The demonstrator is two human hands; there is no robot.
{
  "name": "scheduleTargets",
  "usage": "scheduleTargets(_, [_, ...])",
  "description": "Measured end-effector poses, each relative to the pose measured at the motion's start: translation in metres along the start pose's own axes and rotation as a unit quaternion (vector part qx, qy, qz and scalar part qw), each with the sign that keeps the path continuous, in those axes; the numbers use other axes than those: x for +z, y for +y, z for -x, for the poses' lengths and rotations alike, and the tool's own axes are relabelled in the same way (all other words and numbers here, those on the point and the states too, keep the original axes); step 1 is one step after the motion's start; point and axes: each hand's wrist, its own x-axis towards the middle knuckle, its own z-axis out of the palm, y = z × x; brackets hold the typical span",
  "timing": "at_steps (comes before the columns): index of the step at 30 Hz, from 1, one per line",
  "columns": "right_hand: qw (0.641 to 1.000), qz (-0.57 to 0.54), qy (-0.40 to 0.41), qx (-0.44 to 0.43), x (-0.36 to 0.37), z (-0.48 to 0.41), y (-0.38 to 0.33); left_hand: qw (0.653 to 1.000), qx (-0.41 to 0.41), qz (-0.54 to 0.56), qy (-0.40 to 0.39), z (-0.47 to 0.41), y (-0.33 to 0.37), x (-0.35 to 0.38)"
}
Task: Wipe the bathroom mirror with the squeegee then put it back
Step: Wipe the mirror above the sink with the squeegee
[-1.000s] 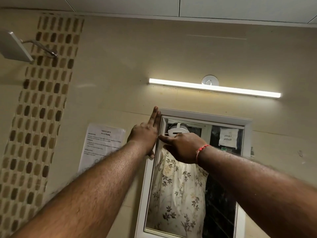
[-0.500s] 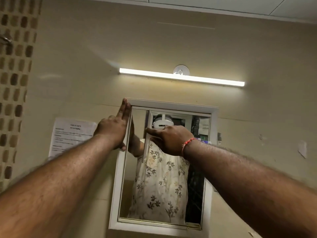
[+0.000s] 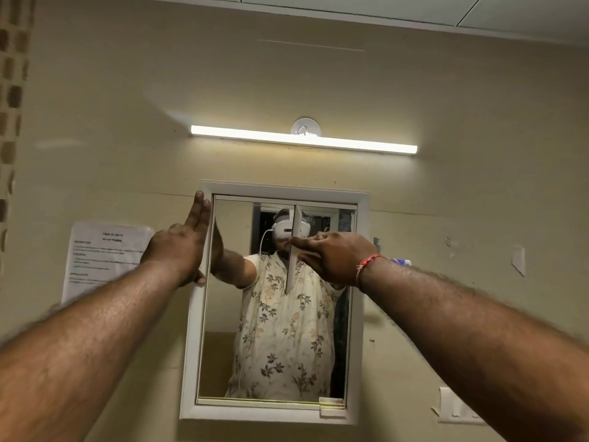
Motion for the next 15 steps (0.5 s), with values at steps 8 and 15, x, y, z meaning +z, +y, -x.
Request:
scheduleTargets(8, [0.998, 0.025, -0.045, 0.036, -0.029, 0.041, 0.031, 1.0, 0.0, 0.013, -0.01, 0.002, 0.0, 0.007])
scheduleTargets(15, [0.99, 0.052, -0.089, 0.094, -0.037, 0.058, 0.042, 0.999, 0.011, 0.039, 0.004, 0.012, 0.006, 0.002])
